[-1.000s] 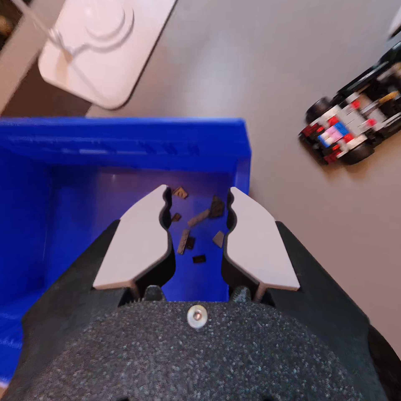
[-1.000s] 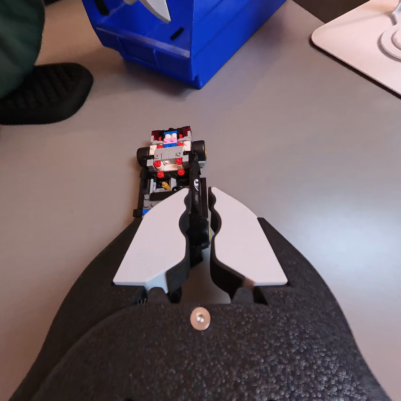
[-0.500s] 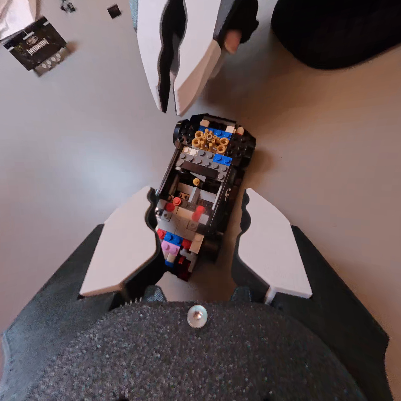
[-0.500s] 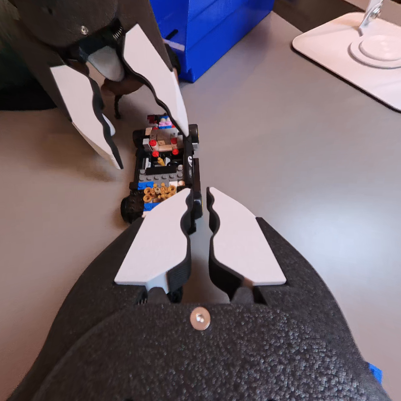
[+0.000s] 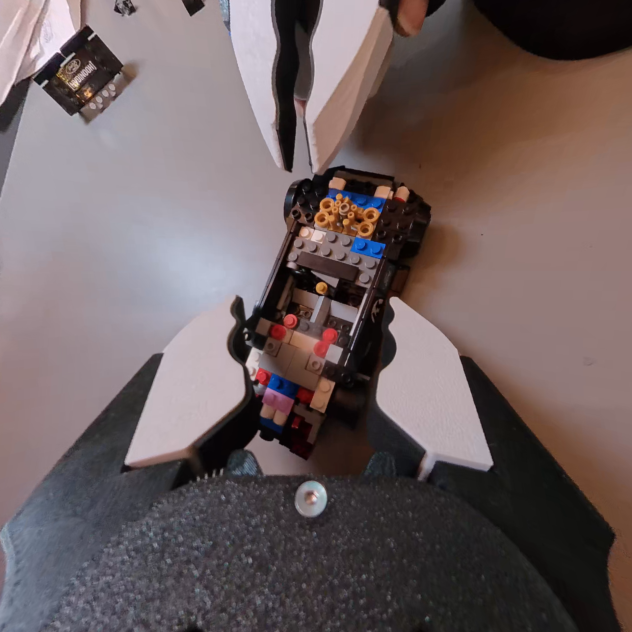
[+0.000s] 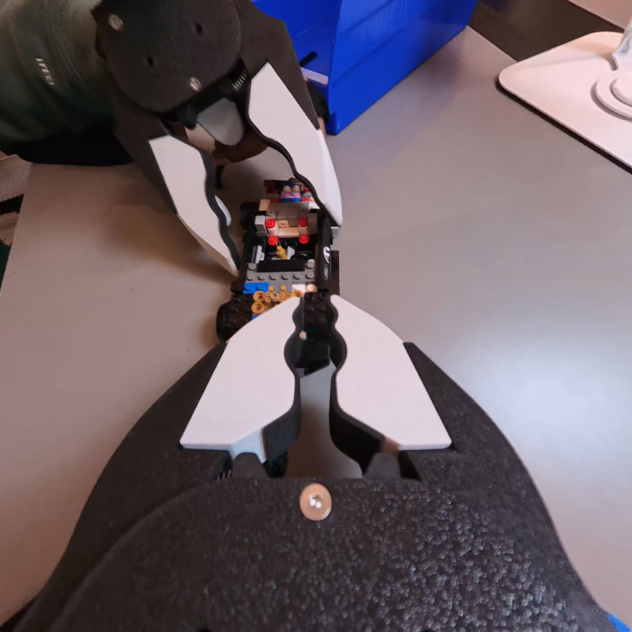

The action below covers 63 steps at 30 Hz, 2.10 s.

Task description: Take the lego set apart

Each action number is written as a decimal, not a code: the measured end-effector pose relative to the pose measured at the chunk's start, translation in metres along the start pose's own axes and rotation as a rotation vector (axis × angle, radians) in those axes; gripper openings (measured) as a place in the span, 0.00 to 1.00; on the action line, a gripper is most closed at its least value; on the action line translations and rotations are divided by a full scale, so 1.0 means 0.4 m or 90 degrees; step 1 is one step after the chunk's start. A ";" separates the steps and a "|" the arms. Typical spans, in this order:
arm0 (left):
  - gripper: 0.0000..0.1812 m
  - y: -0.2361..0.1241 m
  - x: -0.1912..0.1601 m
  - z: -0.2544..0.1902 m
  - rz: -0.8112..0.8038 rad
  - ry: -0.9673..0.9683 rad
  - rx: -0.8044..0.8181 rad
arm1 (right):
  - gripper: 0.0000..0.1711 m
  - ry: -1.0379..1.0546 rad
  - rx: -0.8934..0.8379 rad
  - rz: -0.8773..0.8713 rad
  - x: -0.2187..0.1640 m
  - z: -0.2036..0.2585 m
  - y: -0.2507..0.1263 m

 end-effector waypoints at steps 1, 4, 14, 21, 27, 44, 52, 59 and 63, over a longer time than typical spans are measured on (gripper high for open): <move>0.42 0.001 0.000 -0.001 -0.002 0.004 0.002 | 0.07 -0.007 0.011 -0.010 0.008 0.010 0.000; 0.40 0.002 0.001 -0.005 -0.015 0.009 -0.003 | 0.07 -0.031 0.033 -0.031 0.032 0.036 0.007; 0.39 0.006 -0.001 -0.005 -0.038 -0.007 -0.019 | 0.13 -0.002 -0.033 -0.102 0.058 -0.011 -0.009; 0.39 0.006 0.002 -0.006 -0.057 0.015 -0.024 | 0.17 0.015 -0.031 -0.106 0.047 -0.029 -0.015; 0.39 -0.044 0.003 0.015 -0.098 -0.018 -0.008 | 0.22 -0.001 -0.025 -0.056 0.031 -0.011 0.003; 0.42 -0.031 -0.063 0.031 -0.013 -0.013 -0.004 | 0.17 0.049 0.111 0.090 -0.063 0.041 0.002; 0.39 -0.051 -0.069 0.058 -0.026 -0.031 0.016 | 0.13 0.043 0.153 0.084 -0.065 0.063 0.004; 0.39 -0.038 -0.071 0.030 -0.004 -0.048 -0.031 | 0.16 0.034 0.176 0.108 -0.073 0.089 0.029; 0.40 -0.032 -0.064 0.036 -0.009 -0.045 -0.024 | 0.14 0.014 0.173 0.122 -0.076 0.099 0.031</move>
Point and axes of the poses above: each gripper's, where its closed fingertips meet, y out along the fingers, x out of its top, z = x × y across the jaws, the point moved 2 cm from there along -y, back along the fingers, and after that the axes turned 9 degrees about z, right-handed, at the moved point
